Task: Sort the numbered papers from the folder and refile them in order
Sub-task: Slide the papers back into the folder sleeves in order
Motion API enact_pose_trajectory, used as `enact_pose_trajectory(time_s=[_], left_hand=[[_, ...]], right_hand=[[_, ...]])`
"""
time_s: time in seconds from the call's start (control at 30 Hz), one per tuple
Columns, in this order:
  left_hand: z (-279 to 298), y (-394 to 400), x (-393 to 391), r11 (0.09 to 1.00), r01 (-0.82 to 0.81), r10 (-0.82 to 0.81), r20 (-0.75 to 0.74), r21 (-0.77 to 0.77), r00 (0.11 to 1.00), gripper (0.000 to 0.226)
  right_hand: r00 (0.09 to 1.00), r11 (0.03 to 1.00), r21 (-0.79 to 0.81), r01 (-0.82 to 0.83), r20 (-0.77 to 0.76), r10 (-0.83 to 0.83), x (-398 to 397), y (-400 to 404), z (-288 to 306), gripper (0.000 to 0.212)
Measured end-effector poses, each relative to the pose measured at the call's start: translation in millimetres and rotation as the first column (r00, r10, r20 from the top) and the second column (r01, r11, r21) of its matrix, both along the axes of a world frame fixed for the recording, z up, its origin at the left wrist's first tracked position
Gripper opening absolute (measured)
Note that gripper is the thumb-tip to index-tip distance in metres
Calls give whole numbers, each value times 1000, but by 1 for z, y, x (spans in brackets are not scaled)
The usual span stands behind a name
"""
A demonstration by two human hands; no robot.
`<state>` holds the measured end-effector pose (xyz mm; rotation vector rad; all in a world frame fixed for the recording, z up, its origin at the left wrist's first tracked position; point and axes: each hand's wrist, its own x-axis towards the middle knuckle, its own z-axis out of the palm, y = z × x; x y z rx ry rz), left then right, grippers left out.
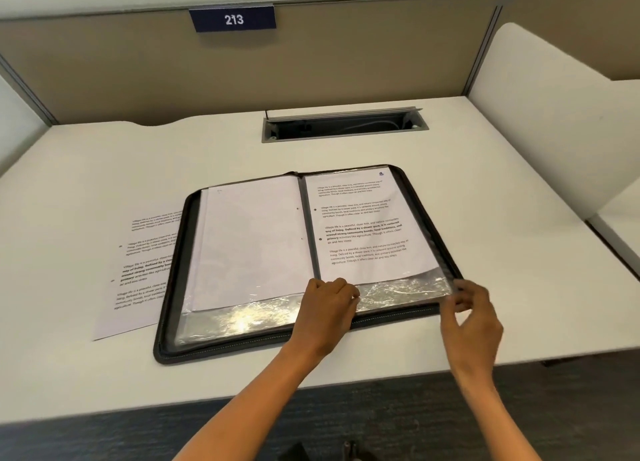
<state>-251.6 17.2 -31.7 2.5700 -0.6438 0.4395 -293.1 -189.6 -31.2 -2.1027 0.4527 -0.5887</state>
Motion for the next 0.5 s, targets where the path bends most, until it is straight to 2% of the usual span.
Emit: enact_pose_trajectory(time_s=[0.13,0.23,0.37,0.5], left_hand=[[-3,-4,-3,999,-17,16,-29,-27,999,10],[-2,-1,-4,999,-25,24,-23,-45,999,9],[2,6,-6,998,-22,20,-27,-66,999,9],[11,20,-10,967,-126,74,-230,-222,970,37]], right_hand=[[975,999,39,17,-223,-8,29,-17,-2,33],[953,996,91,-2,-301,30,39,-17,-2,32],[965,985,169,-41,-247,82,45,0,20,16],[961,931,291,-220,-98,258,50,27,49,8]])
